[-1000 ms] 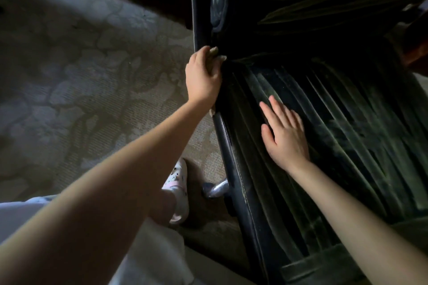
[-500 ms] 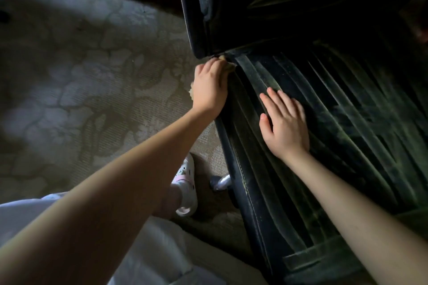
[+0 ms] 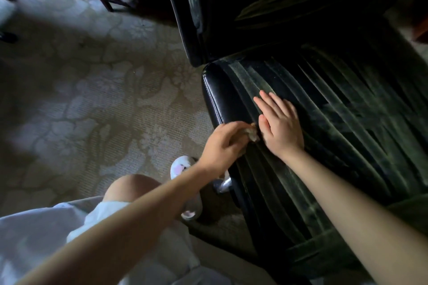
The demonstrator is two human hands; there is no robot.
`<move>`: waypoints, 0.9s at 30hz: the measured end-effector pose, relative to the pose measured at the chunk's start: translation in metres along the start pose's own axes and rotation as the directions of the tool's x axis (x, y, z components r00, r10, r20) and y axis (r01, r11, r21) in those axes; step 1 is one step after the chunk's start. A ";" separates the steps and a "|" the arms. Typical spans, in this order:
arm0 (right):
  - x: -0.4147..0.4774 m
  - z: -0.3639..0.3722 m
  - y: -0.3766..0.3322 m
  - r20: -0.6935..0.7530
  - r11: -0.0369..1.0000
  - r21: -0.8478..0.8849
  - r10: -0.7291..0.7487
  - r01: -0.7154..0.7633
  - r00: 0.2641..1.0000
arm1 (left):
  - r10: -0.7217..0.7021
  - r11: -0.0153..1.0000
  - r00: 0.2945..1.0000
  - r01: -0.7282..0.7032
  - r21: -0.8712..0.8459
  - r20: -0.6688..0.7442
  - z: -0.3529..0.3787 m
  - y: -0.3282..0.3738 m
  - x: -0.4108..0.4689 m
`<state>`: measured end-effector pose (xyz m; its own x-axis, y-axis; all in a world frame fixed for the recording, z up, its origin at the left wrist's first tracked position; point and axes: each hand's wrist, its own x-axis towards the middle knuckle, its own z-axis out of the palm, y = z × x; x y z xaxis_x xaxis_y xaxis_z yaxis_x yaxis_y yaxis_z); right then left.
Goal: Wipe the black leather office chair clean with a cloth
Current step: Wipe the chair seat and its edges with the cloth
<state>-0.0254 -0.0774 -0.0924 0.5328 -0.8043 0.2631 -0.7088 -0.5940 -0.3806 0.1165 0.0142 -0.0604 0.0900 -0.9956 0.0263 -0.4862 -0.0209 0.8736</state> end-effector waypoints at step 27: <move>0.002 0.002 0.002 -0.080 0.998 0.054 0.026 -0.022 0.996 | 0.242 0.765 0.970 -0.177 0.619 -0.022 -0.011 -0.028 0.108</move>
<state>-0.0244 -0.0803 -0.0938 0.4753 -0.8184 0.3230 -0.6941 -0.5744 -0.4340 0.1491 -0.0915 -0.0769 -0.0110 -0.9689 0.2474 -0.9259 0.1033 0.3634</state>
